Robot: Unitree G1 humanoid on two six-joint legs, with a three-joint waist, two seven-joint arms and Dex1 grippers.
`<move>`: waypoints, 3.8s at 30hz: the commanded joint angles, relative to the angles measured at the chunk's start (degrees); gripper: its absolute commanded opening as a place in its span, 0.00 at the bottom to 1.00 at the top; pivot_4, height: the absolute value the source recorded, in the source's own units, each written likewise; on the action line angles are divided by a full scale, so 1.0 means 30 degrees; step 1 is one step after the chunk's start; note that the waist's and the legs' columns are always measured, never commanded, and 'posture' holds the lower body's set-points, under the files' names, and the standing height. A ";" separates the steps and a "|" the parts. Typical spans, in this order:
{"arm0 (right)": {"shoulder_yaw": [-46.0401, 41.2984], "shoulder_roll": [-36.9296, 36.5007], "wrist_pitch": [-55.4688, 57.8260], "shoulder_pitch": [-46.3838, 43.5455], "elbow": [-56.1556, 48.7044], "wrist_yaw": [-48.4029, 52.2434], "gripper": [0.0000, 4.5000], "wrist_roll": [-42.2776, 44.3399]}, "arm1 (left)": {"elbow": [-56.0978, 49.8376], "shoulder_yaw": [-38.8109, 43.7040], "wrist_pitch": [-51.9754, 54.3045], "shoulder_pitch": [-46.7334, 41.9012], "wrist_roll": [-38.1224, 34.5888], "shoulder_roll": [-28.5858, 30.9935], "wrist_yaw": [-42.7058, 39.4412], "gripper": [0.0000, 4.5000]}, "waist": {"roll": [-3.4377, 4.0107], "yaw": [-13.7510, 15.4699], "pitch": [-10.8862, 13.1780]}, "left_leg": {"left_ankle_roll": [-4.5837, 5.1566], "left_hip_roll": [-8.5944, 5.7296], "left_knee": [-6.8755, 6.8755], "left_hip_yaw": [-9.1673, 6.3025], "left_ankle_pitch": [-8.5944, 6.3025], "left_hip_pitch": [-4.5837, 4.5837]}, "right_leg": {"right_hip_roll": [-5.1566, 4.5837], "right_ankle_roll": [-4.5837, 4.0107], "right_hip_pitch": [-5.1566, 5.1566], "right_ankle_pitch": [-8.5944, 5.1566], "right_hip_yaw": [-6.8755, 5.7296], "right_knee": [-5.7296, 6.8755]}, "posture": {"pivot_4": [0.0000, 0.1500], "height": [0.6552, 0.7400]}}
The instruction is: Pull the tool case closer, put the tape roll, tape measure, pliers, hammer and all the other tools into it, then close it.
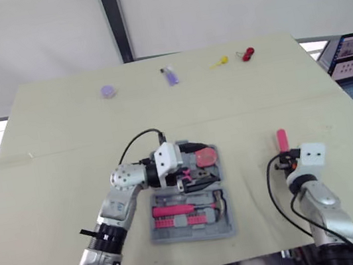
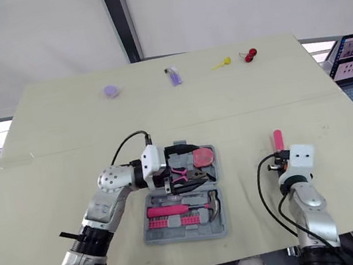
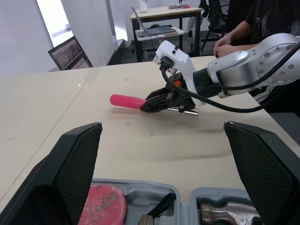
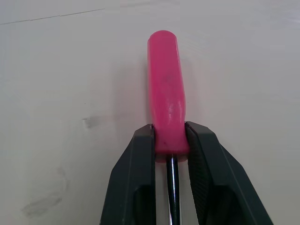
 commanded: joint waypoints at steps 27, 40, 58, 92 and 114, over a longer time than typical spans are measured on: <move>1.3890 -0.5178 2.1987 -1.0723 -1.4290 0.7494 0.09 0.8448 | -0.6964 1.0048 -0.3985 1.7706 -0.5292 0.7409 -0.5980 1.00 | -0.0001 -0.0049 0.0083 | -0.0010 0.0009 0.0048 -0.0095 -0.0033 -0.0052 | 0.0013 -0.0005 -0.0022 -0.0002 -0.0036 0.0001 | 1.00 1.00; 1.7577 -0.3657 2.2550 -1.1018 -1.3301 0.5937 0.09 0.7181 | -0.6060 1.0541 -0.4706 1.9052 -0.4920 0.7321 -0.4822 1.00 | -0.0024 -0.0070 0.0066 | -0.0005 0.0008 0.0044 -0.0091 -0.0049 -0.0060 | 0.0012 -0.0013 -0.0052 -0.0006 -0.0034 0.0024 | 1.00 1.00; 1.9394 -0.3648 2.1736 -1.1123 -1.2344 0.5923 0.09 0.6144 | -0.6149 1.0393 -0.4690 1.8779 -0.4903 0.7195 -0.3918 1.00 | -0.0027 -0.0064 0.0066 | -0.0004 0.0009 0.0034 -0.0078 -0.0050 -0.0061 | 0.0010 -0.0013 -0.0064 -0.0006 -0.0032 0.0021 | 1.00 1.00; 2.0457 -0.3116 2.0597 -1.0678 -1.1582 0.6323 0.09 0.4915 | -0.6469 1.0289 -0.4760 1.8889 -0.4534 0.7125 -0.3047 1.00 | -0.0025 -0.0079 0.0067 | -0.0006 0.0012 -0.0002 -0.0056 -0.0051 -0.0062 | 0.0010 -0.0013 -0.0099 -0.0006 -0.0029 0.0020 | 1.00 1.00; 1.7325 -0.4090 2.1025 -1.1356 -1.3793 0.7847 1.00 0.6700 | -0.6863 0.9924 -0.4732 1.8979 -0.4416 0.6973 -0.2524 1.00 | -0.0032 -0.0057 0.0064 | -0.0006 0.0024 -0.0038 0.0009 -0.0050 -0.0068 | 0.0007 -0.0013 -0.0152 -0.0006 -0.0020 0.0015 | 1.00 1.00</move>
